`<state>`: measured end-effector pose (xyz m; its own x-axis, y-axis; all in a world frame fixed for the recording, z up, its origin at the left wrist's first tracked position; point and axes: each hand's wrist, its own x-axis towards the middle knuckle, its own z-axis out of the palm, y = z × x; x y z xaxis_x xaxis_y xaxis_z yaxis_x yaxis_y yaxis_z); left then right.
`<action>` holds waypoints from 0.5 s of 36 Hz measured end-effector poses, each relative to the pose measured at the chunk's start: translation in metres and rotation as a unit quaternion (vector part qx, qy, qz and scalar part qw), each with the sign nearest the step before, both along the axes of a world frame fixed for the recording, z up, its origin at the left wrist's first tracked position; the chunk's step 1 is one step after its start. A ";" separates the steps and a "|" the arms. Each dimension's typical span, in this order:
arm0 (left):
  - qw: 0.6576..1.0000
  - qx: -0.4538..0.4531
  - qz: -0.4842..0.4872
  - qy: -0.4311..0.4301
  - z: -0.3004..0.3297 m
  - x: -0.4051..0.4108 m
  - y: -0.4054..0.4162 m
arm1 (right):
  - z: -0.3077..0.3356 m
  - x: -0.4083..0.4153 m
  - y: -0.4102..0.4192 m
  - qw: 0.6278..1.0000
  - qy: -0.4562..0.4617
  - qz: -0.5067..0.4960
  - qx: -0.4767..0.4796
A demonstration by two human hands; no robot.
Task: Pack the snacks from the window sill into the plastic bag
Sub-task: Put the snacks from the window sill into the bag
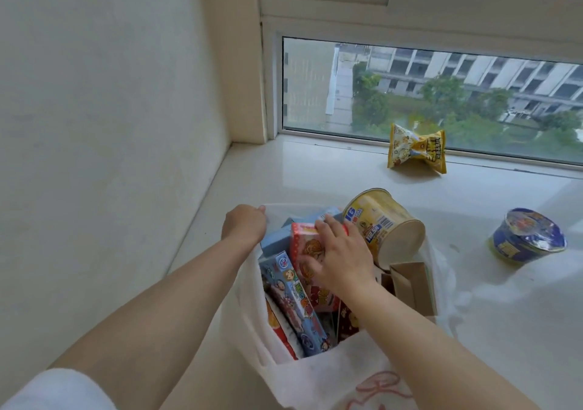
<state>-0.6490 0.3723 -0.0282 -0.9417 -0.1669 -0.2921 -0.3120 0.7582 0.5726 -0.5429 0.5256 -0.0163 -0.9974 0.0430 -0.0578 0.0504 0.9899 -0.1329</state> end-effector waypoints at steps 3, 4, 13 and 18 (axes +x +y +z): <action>0.998 -0.004 -0.036 0.047 0.001 0.011 0.013 | 0.003 -0.026 0.011 0.999 -0.043 0.008 0.019; 0.998 -0.003 -0.040 0.054 0.000 0.014 0.016 | 0.004 -0.033 0.014 0.998 -0.063 0.006 0.002; 0.981 -0.135 -0.142 0.003 0.008 -0.009 0.022 | -0.003 -0.025 0.044 0.991 -0.106 -0.023 0.082; 0.957 -0.149 -0.228 0.096 0.029 -0.022 0.076 | 0.029 -0.033 0.085 0.998 0.003 -0.055 0.022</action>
<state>-0.6714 0.4480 0.0009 -0.9682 0.2248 -0.1097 0.1792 0.9292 0.3233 -0.5756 0.6109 0.0132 -0.9869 0.1543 -0.0468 0.1580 0.9834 -0.0894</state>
